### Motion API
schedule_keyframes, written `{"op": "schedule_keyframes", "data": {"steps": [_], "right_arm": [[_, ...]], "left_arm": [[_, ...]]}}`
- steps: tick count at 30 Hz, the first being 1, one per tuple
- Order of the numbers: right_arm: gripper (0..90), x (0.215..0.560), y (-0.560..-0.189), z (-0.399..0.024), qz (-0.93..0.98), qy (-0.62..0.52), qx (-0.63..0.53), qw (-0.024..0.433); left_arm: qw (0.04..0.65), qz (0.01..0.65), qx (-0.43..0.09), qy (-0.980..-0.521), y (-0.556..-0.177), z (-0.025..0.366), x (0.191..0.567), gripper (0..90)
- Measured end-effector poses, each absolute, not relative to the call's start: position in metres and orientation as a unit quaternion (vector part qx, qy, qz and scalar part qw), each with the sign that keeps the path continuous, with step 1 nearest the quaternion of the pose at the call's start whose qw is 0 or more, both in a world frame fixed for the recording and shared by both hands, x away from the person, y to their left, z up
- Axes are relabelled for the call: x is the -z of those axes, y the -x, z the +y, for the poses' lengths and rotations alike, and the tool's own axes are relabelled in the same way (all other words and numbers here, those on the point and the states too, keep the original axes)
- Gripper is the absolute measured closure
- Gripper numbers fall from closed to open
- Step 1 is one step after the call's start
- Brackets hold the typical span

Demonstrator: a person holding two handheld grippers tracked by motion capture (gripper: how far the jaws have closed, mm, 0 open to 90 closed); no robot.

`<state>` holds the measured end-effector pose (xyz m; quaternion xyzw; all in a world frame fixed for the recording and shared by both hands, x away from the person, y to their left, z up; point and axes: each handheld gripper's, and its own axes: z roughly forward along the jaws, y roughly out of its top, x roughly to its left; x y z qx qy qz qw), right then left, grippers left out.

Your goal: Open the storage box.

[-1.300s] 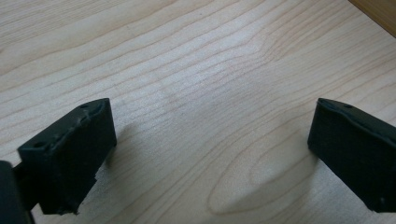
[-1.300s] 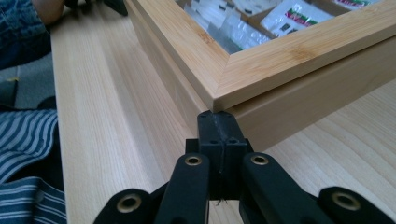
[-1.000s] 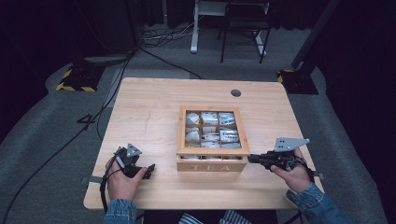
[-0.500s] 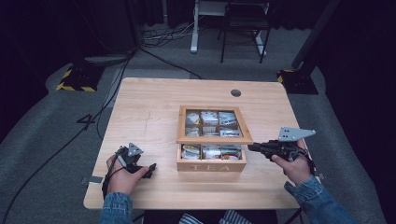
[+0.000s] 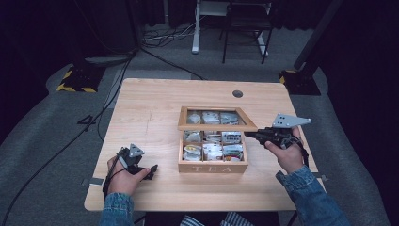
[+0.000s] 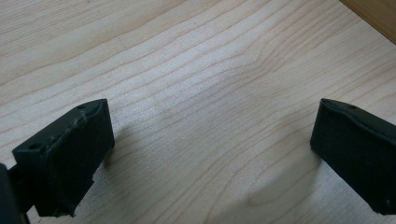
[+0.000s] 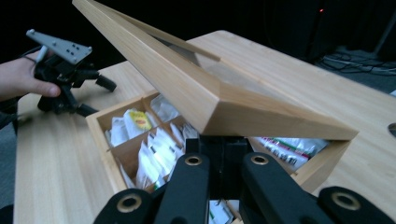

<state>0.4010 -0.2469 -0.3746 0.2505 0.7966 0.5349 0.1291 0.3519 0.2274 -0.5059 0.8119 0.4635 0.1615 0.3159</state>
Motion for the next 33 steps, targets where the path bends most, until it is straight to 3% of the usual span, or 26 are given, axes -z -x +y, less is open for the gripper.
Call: {"op": "schedule_keyframes", "data": {"steps": [33], "right_arm": [[90.0,0.370,-0.408,-0.247,0.790,-0.247,-0.550,0.114]], "left_arm": [[0.316,0.479,-0.173,-0.800,-0.327,0.213,0.506,3.3]]}}
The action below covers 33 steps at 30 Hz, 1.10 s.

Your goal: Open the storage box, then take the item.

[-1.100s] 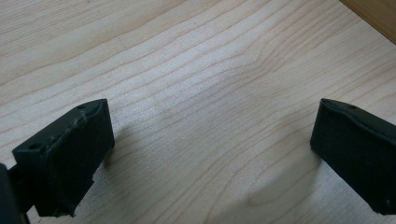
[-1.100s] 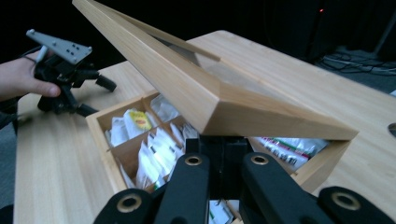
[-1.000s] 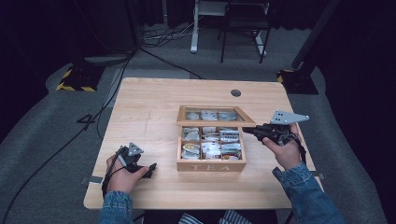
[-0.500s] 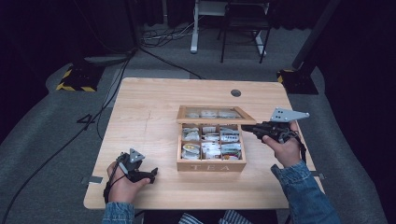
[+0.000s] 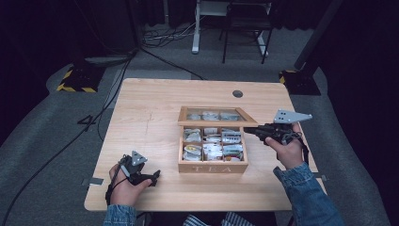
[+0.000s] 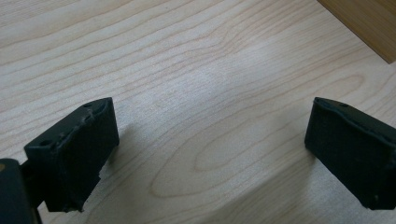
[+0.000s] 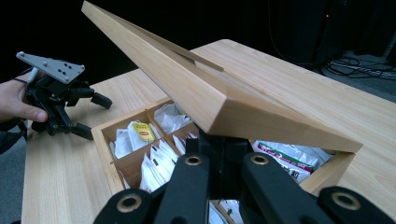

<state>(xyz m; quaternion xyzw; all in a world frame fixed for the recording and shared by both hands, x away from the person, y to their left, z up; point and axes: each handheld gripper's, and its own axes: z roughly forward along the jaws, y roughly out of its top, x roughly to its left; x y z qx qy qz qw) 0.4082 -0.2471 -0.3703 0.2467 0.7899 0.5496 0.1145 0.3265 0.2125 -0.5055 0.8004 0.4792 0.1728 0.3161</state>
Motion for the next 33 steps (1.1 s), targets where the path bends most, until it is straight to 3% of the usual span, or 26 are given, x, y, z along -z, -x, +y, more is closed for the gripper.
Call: {"op": "schedule_keyframes", "data": {"steps": [9,13,21,33], "right_arm": [[90.0,0.370,-0.406,-0.247,0.789,-0.248,-0.550,0.116],[90.0,0.370,-0.406,-0.247,0.789,-0.247,-0.550,0.116],[90.0,0.369,-0.407,-0.248,0.787,-0.246,-0.554,0.112],[90.0,0.369,-0.411,-0.246,0.783,-0.241,-0.567,0.091]], "left_arm": [[0.320,0.478,-0.172,-0.800,-0.328,0.212,0.505,5.8],[0.323,0.479,-0.175,-0.797,-0.326,0.215,0.503,17.0],[0.319,0.489,-0.157,-0.797,-0.320,0.220,0.491,31.0],[0.351,0.470,-0.161,-0.794,-0.305,0.209,0.460,33.2]]}}
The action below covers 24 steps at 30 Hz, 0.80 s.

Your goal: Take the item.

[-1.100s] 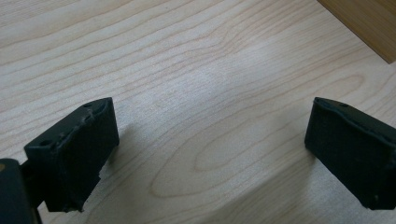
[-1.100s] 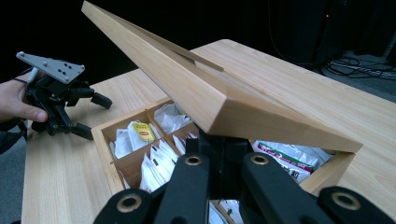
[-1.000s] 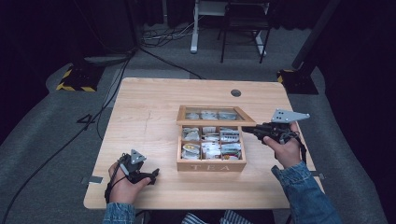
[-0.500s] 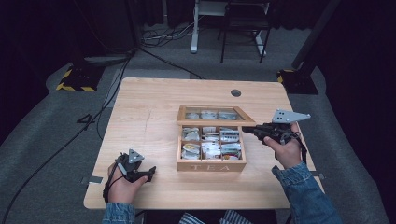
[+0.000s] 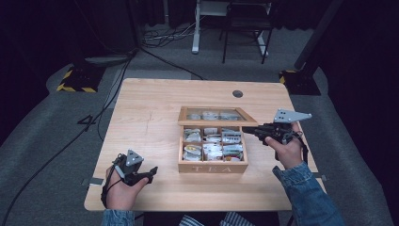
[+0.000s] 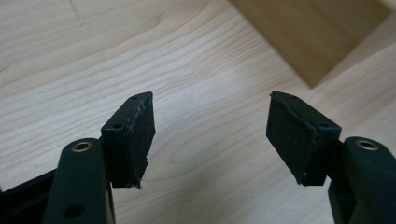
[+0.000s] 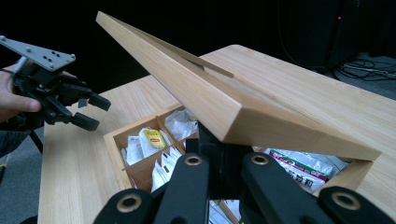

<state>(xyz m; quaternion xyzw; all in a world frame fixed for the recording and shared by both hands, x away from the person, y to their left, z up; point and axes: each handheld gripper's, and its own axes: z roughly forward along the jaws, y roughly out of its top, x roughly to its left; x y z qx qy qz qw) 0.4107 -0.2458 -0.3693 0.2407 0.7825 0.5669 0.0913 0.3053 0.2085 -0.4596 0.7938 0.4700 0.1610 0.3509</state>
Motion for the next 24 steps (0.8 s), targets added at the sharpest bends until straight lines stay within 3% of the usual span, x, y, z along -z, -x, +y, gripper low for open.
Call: {"op": "schedule_keyframes", "data": {"steps": [16,24], "right_arm": [[90.0,0.370,-0.412,-0.246,0.778,-0.243,-0.573,0.082],[90.0,0.369,-0.412,-0.246,0.779,-0.243,-0.572,0.084]], "left_arm": [[0.392,0.447,-0.151,-0.790,-0.299,0.204,0.429,34.9],[0.403,0.397,-0.140,-0.812,-0.306,0.185,0.415,37.7]]}}
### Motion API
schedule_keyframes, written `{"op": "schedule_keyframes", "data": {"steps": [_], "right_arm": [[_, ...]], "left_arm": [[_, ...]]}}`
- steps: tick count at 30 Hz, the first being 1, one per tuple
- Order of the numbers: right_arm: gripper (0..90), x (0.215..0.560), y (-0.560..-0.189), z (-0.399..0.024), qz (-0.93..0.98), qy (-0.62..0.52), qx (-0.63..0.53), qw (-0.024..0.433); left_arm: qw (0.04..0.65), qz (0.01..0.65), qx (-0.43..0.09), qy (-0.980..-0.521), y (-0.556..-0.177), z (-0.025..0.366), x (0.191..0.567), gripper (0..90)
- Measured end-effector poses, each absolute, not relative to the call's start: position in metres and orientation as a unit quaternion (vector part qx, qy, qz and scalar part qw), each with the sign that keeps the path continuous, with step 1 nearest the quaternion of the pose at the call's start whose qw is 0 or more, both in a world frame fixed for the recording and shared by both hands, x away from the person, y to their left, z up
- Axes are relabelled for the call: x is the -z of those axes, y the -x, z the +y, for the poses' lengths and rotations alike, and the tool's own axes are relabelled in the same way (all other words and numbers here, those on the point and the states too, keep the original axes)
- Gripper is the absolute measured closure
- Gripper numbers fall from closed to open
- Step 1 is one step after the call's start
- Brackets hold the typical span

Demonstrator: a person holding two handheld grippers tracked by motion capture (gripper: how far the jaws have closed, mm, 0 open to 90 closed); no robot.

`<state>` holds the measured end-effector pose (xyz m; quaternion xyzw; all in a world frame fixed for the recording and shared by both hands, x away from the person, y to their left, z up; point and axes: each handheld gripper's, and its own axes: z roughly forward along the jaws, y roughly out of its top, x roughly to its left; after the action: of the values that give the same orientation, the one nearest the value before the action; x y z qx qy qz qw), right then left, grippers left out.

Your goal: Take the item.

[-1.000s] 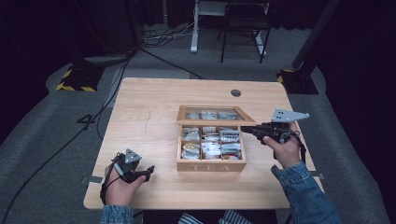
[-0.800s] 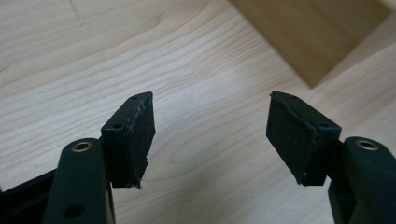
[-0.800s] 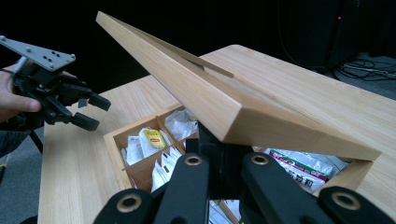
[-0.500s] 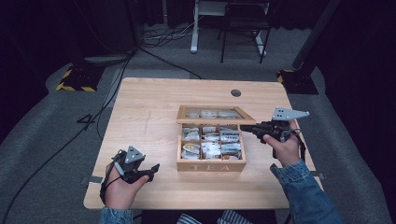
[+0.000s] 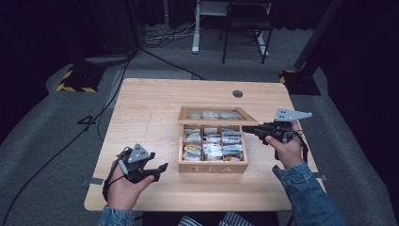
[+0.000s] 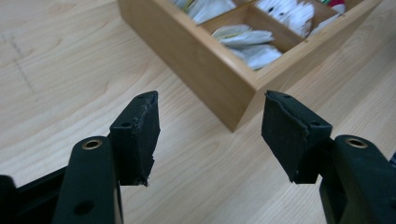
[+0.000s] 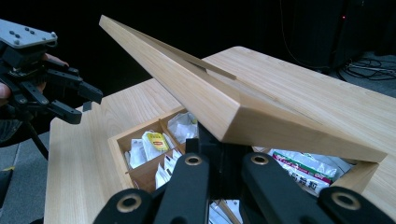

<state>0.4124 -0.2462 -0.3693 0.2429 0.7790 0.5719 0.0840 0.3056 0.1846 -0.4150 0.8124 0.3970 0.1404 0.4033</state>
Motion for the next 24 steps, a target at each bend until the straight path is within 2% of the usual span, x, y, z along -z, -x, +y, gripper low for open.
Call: {"op": "schedule_keyframes", "data": {"steps": [11,24], "right_arm": [[90.0,0.369,-0.413,-0.247,0.779,-0.241,-0.572,0.083],[90.0,0.369,-0.413,-0.245,0.781,-0.241,-0.571,0.081]], "left_arm": [[0.403,0.350,-0.134,-0.835,-0.319,0.149,0.403,36.2],[0.422,0.301,-0.094,-0.850,-0.338,0.097,0.405,36.8]]}}
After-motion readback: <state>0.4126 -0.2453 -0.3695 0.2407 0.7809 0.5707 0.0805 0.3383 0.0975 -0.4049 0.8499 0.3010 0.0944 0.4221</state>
